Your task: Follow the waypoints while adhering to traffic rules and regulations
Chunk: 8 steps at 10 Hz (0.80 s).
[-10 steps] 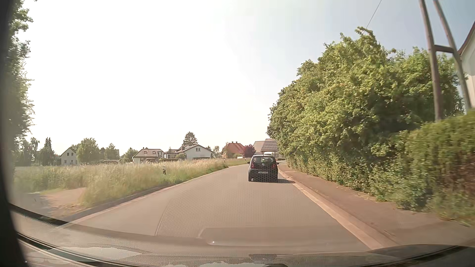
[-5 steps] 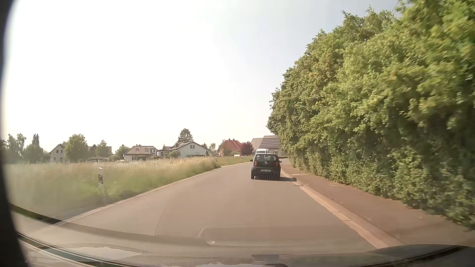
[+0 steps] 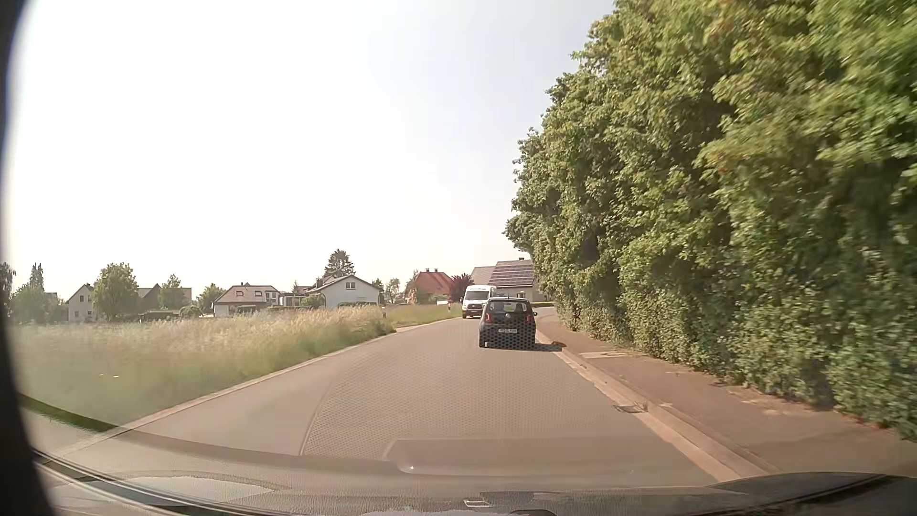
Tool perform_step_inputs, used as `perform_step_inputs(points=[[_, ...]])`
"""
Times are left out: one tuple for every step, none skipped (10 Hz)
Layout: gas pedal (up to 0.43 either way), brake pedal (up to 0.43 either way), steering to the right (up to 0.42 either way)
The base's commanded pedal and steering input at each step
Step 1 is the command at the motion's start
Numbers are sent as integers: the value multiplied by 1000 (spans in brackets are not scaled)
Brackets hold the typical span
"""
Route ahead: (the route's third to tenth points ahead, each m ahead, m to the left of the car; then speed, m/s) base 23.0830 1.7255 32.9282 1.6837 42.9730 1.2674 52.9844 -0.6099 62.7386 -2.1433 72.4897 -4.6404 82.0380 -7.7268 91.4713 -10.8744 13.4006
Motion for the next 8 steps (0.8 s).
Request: perform_step_inputs(points=[[130, 0, 10], [130, 0, 7], [130, 0, 7], [130, 0, 7], [130, 0, 6], [130, 0, 6], [130, 0, 6], [130, 0, 5]])
